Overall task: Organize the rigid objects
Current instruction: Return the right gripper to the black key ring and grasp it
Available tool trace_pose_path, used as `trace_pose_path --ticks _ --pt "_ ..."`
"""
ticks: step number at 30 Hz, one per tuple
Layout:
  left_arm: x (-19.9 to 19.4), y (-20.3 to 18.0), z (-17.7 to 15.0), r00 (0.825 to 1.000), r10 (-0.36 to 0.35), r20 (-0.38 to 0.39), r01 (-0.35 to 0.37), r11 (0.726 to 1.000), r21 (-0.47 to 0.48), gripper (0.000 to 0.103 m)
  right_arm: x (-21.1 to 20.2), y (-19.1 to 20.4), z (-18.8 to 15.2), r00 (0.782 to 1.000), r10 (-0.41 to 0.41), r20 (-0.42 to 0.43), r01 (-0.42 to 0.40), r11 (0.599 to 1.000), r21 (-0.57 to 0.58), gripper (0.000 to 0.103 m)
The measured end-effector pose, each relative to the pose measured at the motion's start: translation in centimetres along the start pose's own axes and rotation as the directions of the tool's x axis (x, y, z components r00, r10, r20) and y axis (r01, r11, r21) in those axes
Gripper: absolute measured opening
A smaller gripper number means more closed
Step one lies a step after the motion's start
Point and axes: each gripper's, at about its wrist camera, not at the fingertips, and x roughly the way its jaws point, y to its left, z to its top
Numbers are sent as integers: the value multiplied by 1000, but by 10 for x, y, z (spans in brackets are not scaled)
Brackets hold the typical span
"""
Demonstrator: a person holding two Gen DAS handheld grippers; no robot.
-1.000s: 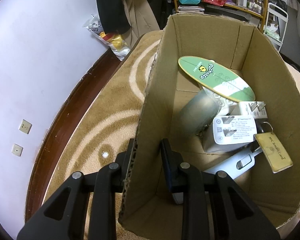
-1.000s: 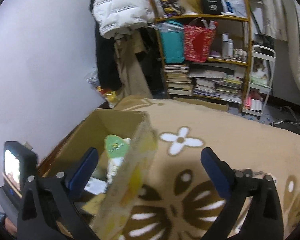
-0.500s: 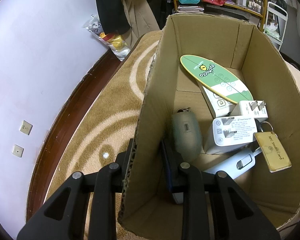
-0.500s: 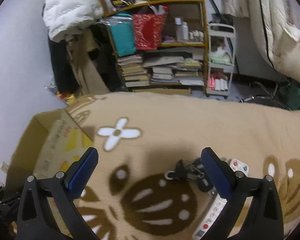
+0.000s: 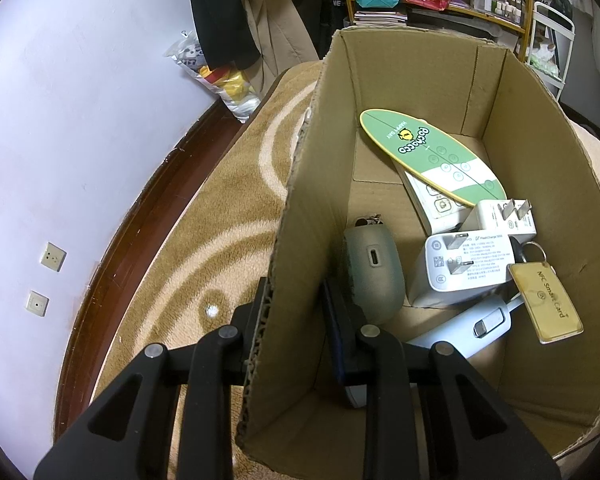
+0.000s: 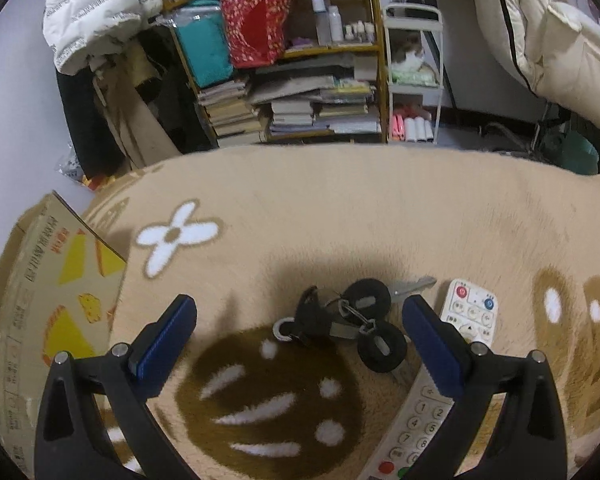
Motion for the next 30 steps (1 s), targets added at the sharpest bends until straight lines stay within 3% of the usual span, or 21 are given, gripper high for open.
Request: trace_pose_path --ticks 5,19,25,27,30 --pt "0 0 0 1000 2 1 -2 1000 2 24 11 -9 -3 998 38 -43 -35 997 65 103" --pt "-1 0 0 1000 3 1 -3 1000 4 24 35 -13 -8 990 -2 -140 8 999 43 103" --pt "-1 -1 0 1000 6 0 -6 1000 6 24 38 -10 -8 990 -33 -137 36 999 22 103" --pt "-1 -1 0 1000 10 1 -10 1000 9 24 36 -10 -8 992 -53 -111 56 998 26 88" --pt "-1 0 0 1000 8 0 -8 1000 7 24 34 -9 -8 990 -86 -110 87 996 5 82"
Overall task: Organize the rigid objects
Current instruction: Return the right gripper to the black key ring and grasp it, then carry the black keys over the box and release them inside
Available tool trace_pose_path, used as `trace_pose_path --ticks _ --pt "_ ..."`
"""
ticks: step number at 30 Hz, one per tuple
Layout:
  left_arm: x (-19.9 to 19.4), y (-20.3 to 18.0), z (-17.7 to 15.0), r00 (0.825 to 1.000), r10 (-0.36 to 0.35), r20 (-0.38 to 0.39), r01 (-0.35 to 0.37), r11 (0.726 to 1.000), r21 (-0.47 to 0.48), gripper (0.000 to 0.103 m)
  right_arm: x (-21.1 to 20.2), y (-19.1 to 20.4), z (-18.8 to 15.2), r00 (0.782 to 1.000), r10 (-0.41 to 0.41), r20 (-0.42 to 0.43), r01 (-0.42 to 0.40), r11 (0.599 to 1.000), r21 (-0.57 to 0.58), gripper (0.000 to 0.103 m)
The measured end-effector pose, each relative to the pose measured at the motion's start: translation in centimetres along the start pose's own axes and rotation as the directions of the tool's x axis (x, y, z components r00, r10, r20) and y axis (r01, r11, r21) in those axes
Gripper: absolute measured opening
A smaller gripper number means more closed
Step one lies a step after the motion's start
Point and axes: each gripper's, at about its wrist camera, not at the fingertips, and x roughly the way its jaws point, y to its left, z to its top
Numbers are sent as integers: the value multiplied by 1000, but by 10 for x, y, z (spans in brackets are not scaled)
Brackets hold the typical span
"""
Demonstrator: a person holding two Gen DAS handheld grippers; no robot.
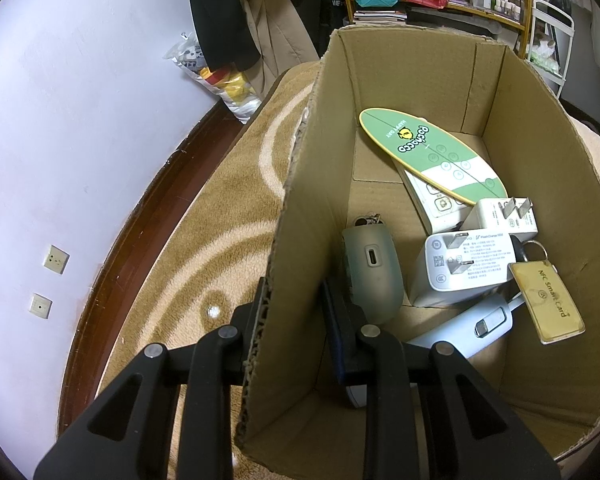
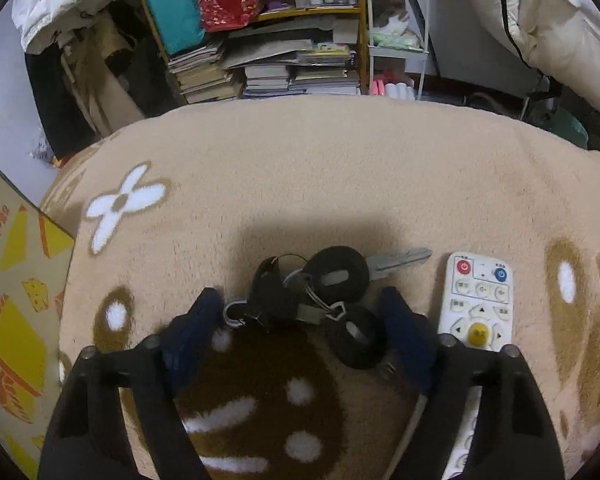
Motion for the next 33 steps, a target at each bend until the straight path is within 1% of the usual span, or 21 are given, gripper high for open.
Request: trace_pose_path --ticks 2,3,4,6,7,8,9,11,12,14,16,20,25,27,33 --pt "0 -1 0 1000 2 0 -2 1000 1 25 -1 1 0 1000 -13 -6 13 1000 -20 78" --pt "0 0 0 1000 4 0 -4 1000 2 25 -1 1 0 1000 -15 -4 15 1000 -24 71" --pt "0 -1 1 1000 6 0 -6 1000 2 25 -3 1 0 1000 -24 0 24 999 -29 58" --pt "0 -3 1 1000 8 0 -8 1000 3 25 -6 1 0 1000 -17 23 18 999 -45 50" --pt "0 -3 1 1000 9 1 -9 1000 5 25 -6 3 2 1000 -17 21 19 998 -65 41" --pt "0 -3 1 1000 8 1 -8 1000 5 25 -8 7 4 999 -19 27 21 995 -94 37" --pt "0 -3 1 1000 7 1 -7 1000 4 25 -10 10 5 999 -22 43 26 993 -118 31" --pt "0 -3 1 1000 8 1 -8 1000 4 25 -14 14 6 998 -28 58 36 990 -133 30" --pt "0 -4 1 1000 8 0 -8 1000 4 25 -16 15 6 998 -15 62 23 991 -132 30" --pt "0 -3 1 1000 8 0 -8 1000 4 25 -17 16 5 997 -25 70 35 989 -142 29" --pt "0 -4 1 1000 8 1 -8 1000 4 25 -21 16 5 997 -27 78 37 990 -133 29" --pt "0 -3 1 1000 9 2 -9 1000 4 25 -33 14 9 994 7 105 2 996 -87 27" --pt "0 -4 1 1000 9 1 -9 1000 3 25 -55 23 10 988 42 145 -30 996 -88 20" --pt "0 -4 1 1000 9 2 -9 1000 5 25 -62 27 10 985 67 156 -53 994 -91 19" --pt "0 -4 0 1000 9 1 -9 1000 4 25 -78 41 11 977 100 186 -80 991 -109 17"
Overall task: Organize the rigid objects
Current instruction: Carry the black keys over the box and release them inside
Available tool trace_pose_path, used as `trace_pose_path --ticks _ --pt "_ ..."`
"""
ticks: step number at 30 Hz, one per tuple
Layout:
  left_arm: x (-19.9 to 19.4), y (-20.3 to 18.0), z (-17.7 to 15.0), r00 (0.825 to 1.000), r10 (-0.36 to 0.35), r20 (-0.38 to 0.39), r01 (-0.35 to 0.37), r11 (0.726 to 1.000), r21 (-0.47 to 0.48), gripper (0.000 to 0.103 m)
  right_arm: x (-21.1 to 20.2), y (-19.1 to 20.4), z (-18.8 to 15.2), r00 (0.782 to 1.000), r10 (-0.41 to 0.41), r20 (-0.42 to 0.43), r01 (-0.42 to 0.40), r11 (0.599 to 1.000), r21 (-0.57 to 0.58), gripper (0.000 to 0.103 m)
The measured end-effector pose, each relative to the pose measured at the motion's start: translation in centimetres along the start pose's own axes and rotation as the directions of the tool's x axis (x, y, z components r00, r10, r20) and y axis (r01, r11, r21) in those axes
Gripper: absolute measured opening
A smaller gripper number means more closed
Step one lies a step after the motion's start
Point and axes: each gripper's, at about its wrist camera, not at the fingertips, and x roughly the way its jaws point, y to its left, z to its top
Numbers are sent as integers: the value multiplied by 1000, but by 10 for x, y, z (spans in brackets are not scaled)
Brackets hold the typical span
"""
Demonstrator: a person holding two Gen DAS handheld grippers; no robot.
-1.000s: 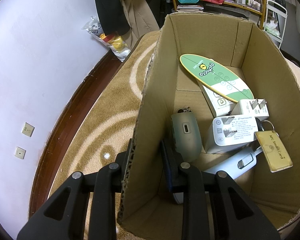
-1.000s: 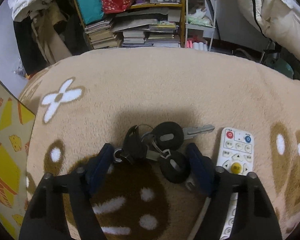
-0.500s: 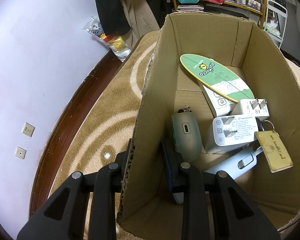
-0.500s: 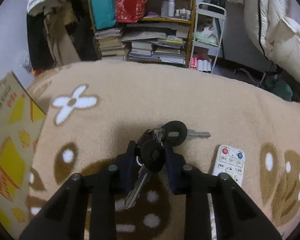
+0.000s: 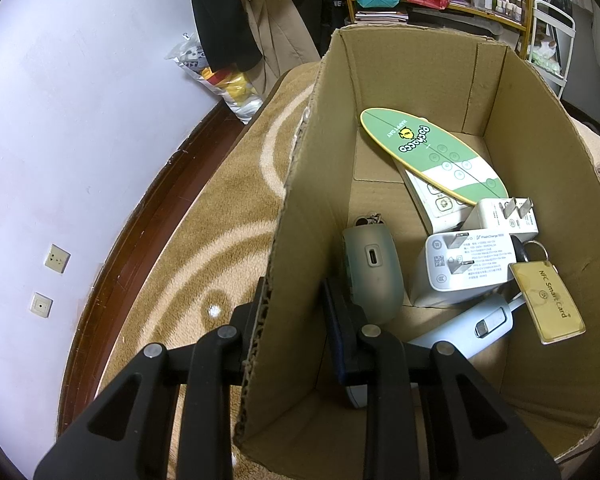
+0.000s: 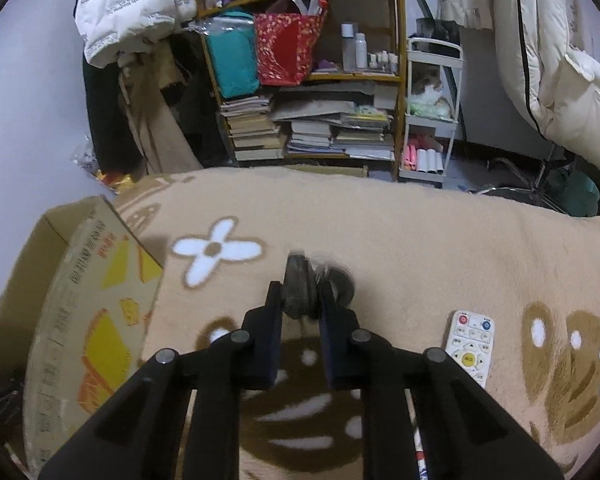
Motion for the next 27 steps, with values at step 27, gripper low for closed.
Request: trace_pose_path --ticks 27 --pt "0 0 0 1000 0 1 0 1000 2 25 -94 110 23 915 381 132 -361 920 -155 17"
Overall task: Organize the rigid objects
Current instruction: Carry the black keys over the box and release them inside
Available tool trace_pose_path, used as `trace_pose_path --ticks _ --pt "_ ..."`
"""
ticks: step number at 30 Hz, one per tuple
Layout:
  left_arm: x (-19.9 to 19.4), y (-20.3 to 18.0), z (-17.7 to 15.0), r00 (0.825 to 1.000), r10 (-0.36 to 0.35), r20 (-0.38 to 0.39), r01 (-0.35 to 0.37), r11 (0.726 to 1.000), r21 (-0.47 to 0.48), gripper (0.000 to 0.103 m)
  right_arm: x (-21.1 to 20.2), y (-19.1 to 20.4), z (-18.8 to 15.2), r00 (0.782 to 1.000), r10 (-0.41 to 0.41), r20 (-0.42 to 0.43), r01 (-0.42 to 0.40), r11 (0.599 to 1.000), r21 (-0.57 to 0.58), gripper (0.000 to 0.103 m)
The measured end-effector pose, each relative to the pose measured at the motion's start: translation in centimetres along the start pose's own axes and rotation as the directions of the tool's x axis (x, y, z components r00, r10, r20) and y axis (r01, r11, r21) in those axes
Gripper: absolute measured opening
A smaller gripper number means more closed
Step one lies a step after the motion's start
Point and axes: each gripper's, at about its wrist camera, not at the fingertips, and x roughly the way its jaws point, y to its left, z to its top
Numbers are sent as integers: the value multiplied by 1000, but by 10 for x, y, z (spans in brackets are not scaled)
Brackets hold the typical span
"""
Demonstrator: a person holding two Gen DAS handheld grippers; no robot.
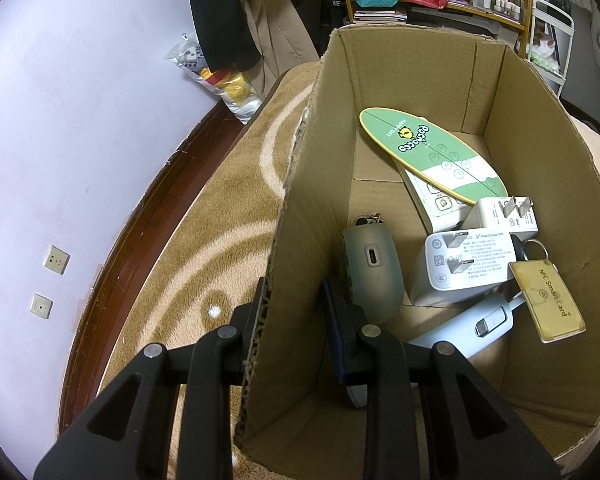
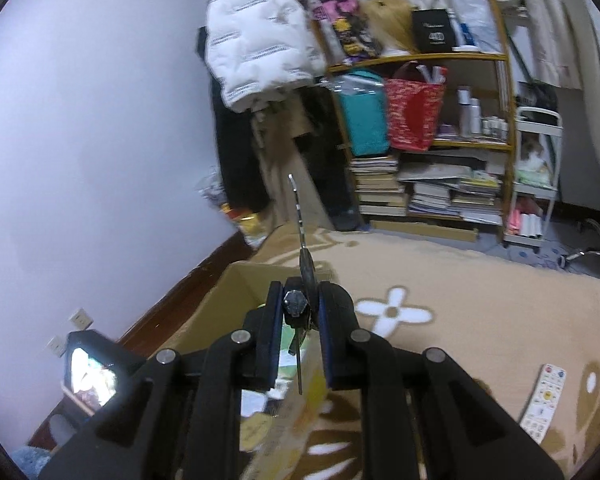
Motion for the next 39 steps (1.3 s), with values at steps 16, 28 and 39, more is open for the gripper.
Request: trace_pose_path --ticks 16,28,39 --pt "-3 3 1 1000 -16 12 16 1000 4 25 30 30 -33 984 126 -126 -130 991 -30 17" --pt "-3 3 1 1000 -20 11 20 1000 -2 25 34 37 -39 975 145 -168 -155 987 -52 17" --pt "-5 4 -1 1000 -25 11 25 1000 -3 25 31 29 -36 985 63 -160 -72 996 -51 48"
